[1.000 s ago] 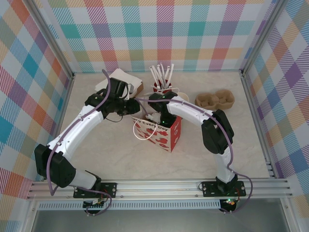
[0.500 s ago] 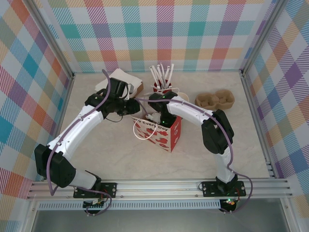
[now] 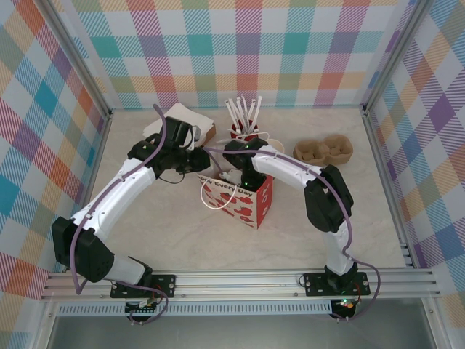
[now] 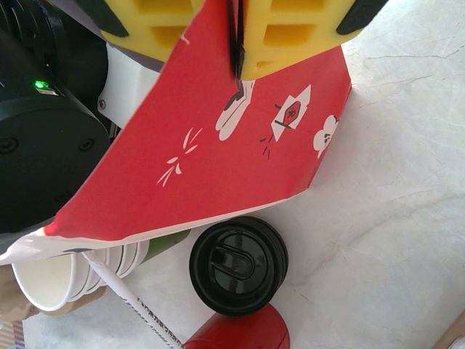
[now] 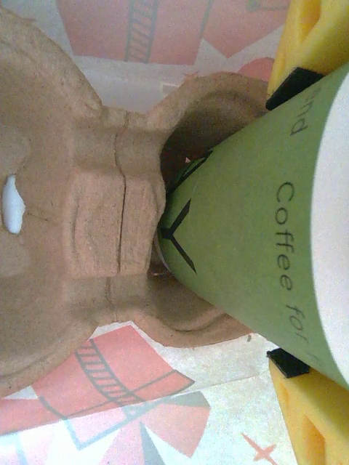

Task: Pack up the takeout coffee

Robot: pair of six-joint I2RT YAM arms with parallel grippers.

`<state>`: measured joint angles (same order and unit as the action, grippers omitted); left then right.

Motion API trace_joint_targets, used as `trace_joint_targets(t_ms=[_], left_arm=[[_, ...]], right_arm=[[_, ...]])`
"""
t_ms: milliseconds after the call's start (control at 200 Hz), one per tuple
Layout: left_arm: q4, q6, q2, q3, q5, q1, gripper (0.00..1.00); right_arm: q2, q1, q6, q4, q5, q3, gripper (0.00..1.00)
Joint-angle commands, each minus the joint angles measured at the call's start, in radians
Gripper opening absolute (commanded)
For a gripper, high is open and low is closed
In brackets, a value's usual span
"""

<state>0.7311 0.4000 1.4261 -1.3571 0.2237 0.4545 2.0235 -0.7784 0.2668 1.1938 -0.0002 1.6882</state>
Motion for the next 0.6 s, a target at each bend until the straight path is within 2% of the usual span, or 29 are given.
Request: trace_joint_targets(t_ms=[0,595], left_arm=[[0.012,-0.003,0.016,-0.025,-0.016,0.001,0.13],[0.024,0.013,0.012,-0.036,-0.024,0.001,0.13]], right_arm=[[0.015,0.002,-0.005,-0.024,0.071,-0.039,0.67],[-0.037,0.001,-0.017,-0.005,0.146,-0.046,0.67]])
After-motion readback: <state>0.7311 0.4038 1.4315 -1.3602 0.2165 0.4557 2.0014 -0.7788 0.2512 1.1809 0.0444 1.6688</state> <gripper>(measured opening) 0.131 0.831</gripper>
